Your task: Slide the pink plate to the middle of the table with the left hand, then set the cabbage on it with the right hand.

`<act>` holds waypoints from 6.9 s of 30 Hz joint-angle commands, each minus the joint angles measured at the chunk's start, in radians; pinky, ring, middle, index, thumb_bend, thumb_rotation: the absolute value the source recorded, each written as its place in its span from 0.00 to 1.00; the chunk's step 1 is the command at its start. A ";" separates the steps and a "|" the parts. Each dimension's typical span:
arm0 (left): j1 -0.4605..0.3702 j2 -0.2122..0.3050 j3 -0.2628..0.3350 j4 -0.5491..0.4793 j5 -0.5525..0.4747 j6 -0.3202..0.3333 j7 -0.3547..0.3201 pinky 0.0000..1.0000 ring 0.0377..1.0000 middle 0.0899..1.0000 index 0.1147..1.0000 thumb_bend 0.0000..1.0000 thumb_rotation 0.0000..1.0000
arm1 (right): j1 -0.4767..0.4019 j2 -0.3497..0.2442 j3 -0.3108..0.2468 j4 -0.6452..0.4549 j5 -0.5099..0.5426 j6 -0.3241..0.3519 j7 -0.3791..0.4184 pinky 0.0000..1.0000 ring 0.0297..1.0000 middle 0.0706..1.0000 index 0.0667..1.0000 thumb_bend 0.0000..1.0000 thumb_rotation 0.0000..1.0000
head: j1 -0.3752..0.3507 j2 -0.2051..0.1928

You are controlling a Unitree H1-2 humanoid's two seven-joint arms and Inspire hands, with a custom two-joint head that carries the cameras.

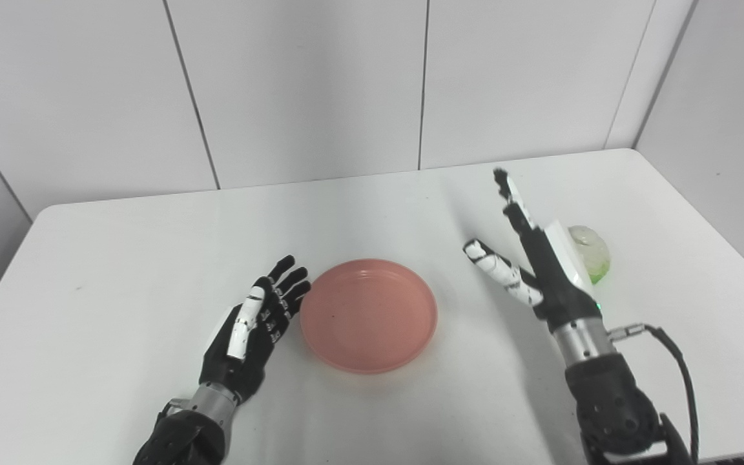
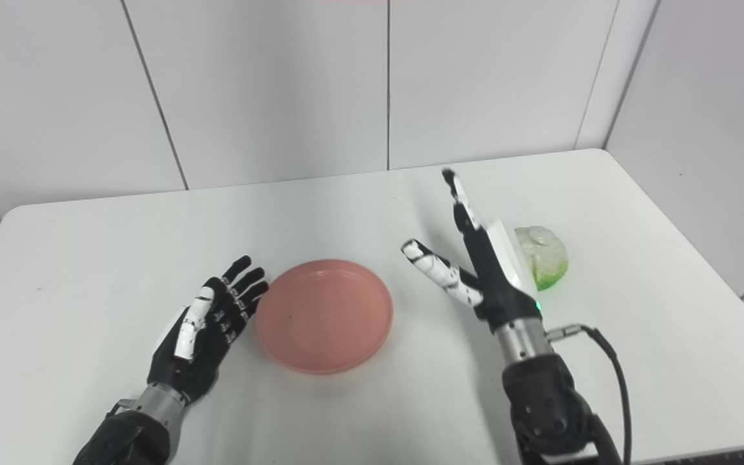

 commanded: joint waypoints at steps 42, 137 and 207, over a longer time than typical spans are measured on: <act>-0.024 0.083 0.090 0.352 -0.056 -0.148 -0.171 0.81 0.84 0.84 0.83 0.51 0.89 | -0.156 -0.328 -0.176 0.259 -0.090 0.107 0.084 0.86 0.98 1.00 1.00 1.00 0.65 | -0.149 -0.018; 0.012 0.088 0.081 0.212 -0.063 -0.054 -0.145 0.80 0.84 0.85 0.85 0.49 0.92 | -0.292 -0.346 0.002 0.628 0.118 0.124 0.157 0.39 0.42 0.43 0.46 0.53 0.00 | -0.136 0.045; 0.033 -0.104 -0.057 -0.064 0.102 0.169 0.132 0.89 0.89 0.89 0.89 0.40 1.00 | -0.277 -0.054 0.218 0.356 0.108 -0.046 0.230 0.33 0.37 0.43 0.51 0.51 0.00 | 0.317 0.067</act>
